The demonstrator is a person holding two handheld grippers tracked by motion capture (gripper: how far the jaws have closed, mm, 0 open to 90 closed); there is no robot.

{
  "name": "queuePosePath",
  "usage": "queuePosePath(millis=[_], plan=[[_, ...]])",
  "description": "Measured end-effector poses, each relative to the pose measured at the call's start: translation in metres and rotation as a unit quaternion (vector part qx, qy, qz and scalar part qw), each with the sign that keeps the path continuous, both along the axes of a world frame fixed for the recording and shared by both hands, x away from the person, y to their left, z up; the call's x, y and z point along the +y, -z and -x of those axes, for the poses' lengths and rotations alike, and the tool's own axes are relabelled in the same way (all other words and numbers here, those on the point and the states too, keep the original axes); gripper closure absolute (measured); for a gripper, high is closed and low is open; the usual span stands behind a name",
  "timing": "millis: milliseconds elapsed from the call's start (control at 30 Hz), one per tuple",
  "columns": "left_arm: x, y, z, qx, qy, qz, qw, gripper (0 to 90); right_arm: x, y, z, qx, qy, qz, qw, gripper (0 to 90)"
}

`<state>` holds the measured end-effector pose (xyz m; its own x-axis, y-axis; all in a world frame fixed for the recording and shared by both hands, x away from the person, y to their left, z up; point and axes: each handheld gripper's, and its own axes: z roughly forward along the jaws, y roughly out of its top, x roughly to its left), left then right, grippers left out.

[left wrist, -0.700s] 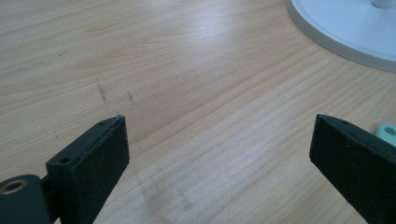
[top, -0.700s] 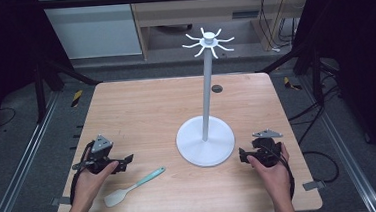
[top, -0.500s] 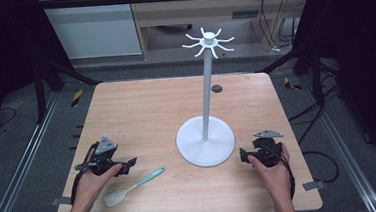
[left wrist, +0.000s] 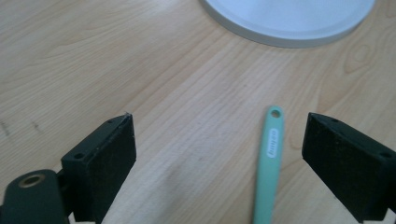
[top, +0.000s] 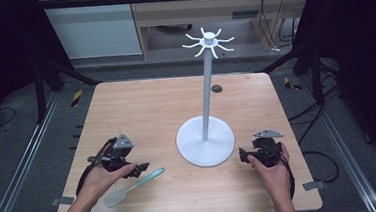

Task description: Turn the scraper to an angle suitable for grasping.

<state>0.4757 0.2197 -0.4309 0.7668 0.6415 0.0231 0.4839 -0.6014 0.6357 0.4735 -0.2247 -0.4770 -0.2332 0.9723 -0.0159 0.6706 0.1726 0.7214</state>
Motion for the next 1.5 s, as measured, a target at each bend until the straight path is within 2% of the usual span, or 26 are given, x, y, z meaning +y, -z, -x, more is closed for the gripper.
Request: queuePosePath(millis=[33,67,267,300,333,367,467,500,533,600,733,800,1000,1100,1167,1333,1400,1500], plan=[[-0.006,-0.002,0.003,-0.003,0.012,-0.018,0.9998,9.1,0.0,0.0,0.0,-0.003,0.001,-0.002,1.0,8.1],[-0.006,-0.002,0.003,-0.003,0.012,-0.018,0.9998,8.8,0.0,0.0,0.0,-0.003,0.001,-0.002,1.0,8.1],[-0.02,-0.004,0.009,0.01,0.028,-0.06,0.9978,7.9,-0.001,0.0,0.0,-0.003,0.0,-0.002,1.0,8.1],[-0.022,-0.004,0.009,0.014,0.033,-0.066,0.9972,7.9,0.0,0.0,0.0,-0.002,0.0,-0.002,1.0,8.1],[-0.028,-0.004,0.008,0.027,0.041,-0.073,0.9961,8.9,0.0,0.0,0.0,-0.001,-0.002,0.0,1.0,8.2],[-0.028,-0.004,0.008,0.027,0.041,-0.073,0.9961,9.0,0.0,0.0,0.0,-0.001,-0.002,0.0,1.0,8.2],[-0.039,-0.004,0.005,0.04,0.055,-0.094,0.9932,9.8,0.001,0.0,0.0,0.001,-0.003,0.001,1.0,8.2],[-0.046,-0.004,0.004,0.047,0.062,-0.109,0.991,9.7,0.001,0.0,0.0,0.001,-0.002,0.0,1.0,8.2],[-0.046,-0.004,0.004,0.047,0.062,-0.109,0.991,9.5,0.0,0.0,0.0,0.001,-0.001,-0.001,1.0,8.2],[-0.051,-0.004,0.003,0.051,0.068,-0.123,0.9887,9.0,-0.001,0.0,0.001,0.001,0.0,-0.001,1.0,8.4],[-0.058,-0.004,0.003,0.064,0.08,-0.137,0.9852,8.5,-0.001,0.0,0.0,0.001,-0.001,-0.002,1.0,8.6],[-0.062,-0.003,0.004,0.07,0.086,-0.154,0.9817,8.9,0.0,0.0,0.001,0.001,-0.001,-0.002,1.0,8.6],[-0.066,-0.002,0.005,0.078,0.083,-0.161,0.9803,10.9,-0.001,0.0,0.0,0.001,0.0,-0.003,1.0,8.7],[-0.067,0.0,0.006,0.083,0.084,-0.167,0.9789,12.0,-0.001,0.0,0.0,0.001,0.0,-0.003,1.0,8.8],[-0.068,0.002,0.006,0.09,0.085,-0.176,0.9766,12.7,-0.002,0.0,0.0,0.0,-0.001,-0.002,1.0,8.8],[-0.069,0.005,0.005,0.093,0.079,-0.184,0.9752,17.5,0.0,0.0,0.001,0.0,-0.001,-0.005,1.0,8.9],[-0.069,0.008,0.004,0.099,0.08,-0.19,0.9734,20.7,0.0,0.0,0.0,0.0,-0.002,-0.005,1.0,8.9],[-0.07,0.01,0.002,0.105,0.081,-0.194,0.9721,24.1,0.0,0.0,0.0,0.0,-0.002,-0.005,1.0,9.0]])
